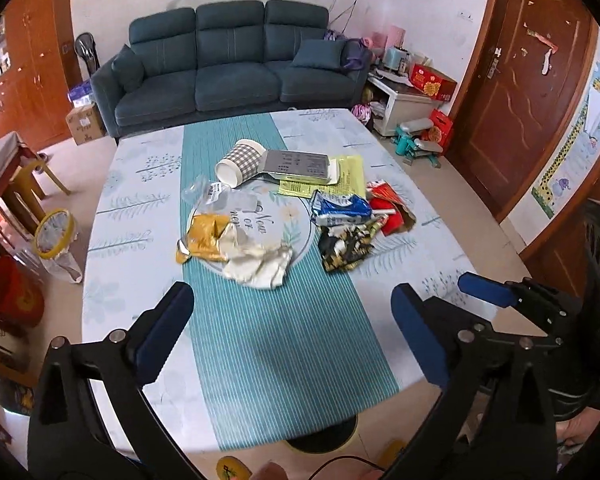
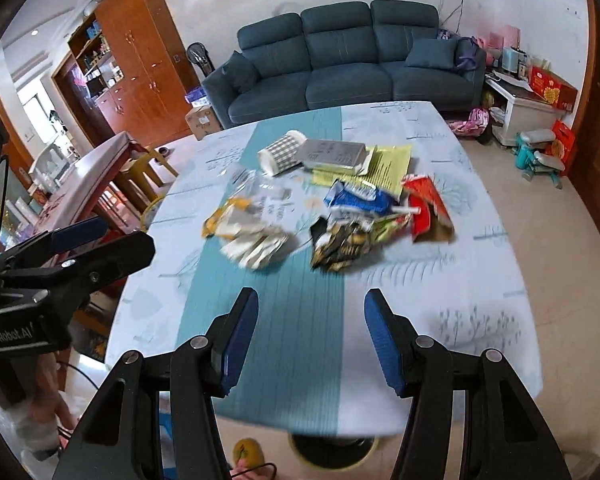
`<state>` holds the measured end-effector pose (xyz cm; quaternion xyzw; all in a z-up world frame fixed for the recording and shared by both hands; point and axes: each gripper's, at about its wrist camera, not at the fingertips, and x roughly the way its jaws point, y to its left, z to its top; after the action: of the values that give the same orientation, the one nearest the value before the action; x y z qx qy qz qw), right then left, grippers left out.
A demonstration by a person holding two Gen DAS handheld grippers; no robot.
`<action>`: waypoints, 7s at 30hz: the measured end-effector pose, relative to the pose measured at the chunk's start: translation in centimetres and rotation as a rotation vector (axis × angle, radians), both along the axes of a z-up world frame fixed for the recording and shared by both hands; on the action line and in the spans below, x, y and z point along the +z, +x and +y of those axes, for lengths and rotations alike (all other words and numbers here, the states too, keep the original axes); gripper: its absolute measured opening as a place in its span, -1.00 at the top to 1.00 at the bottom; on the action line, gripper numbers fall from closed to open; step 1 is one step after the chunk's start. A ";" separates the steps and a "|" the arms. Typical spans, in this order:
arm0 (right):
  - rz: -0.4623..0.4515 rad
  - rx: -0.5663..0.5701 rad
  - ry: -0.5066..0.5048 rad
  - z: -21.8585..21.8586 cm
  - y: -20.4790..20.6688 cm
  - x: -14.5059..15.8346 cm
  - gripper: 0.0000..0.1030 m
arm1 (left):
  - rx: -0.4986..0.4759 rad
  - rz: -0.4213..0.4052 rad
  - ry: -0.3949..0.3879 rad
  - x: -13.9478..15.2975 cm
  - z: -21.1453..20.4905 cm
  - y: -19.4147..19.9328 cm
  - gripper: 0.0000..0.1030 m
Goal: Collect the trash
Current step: 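Grasp the white tissue with the left tool while the right tool grasps the gold wrapper, then lift the tissue and gold wrapper and carry them over the black bin, then open both tools over the bin to drop the tissue and wrapper, then move both open tools back over the table, then grasp the yellow snack packet with the left tool while the right tool grasps the clear plastic bottle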
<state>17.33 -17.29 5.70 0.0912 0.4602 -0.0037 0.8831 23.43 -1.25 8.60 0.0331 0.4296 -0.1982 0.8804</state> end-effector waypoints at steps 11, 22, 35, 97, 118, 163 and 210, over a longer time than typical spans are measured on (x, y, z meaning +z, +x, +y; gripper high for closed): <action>0.108 -0.171 0.163 -6.4 9.8 -8.0 -0.10 | 0.180 0.179 -0.034 -7.3 0.4 13.2 -0.90; 0.203 -0.218 0.267 -6.2 13.2 -14.3 -0.10 | 0.374 0.408 -0.104 -16.3 2.7 17.5 -0.90; 0.140 -0.136 0.286 -3.1 13.4 -15.8 0.37 | 0.398 0.484 -0.091 -19.5 1.4 16.3 -0.75; 0.191 0.070 0.204 0.1 -19.7 -6.0 0.54 | -0.317 0.044 0.257 -4.2 -1.2 -19.1 0.59; 0.523 -0.041 0.227 -1.3 -19.9 -33.8 0.53 | -0.229 0.406 0.241 -28.9 -2.0 -18.8 0.58; 0.457 -0.089 0.249 -2.0 -19.3 -36.5 -0.26 | -0.077 0.357 0.303 -33.4 -2.0 -20.1 -0.26; -0.127 0.358 0.008 -3.0 -2.2 6.9 -0.26 | 0.352 0.120 0.016 3.7 1.0 -6.3 -0.25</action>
<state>15.10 -20.32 12.65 0.0112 0.4123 0.1611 0.8966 17.11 -0.30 12.26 -0.0474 0.4820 -0.0390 0.8740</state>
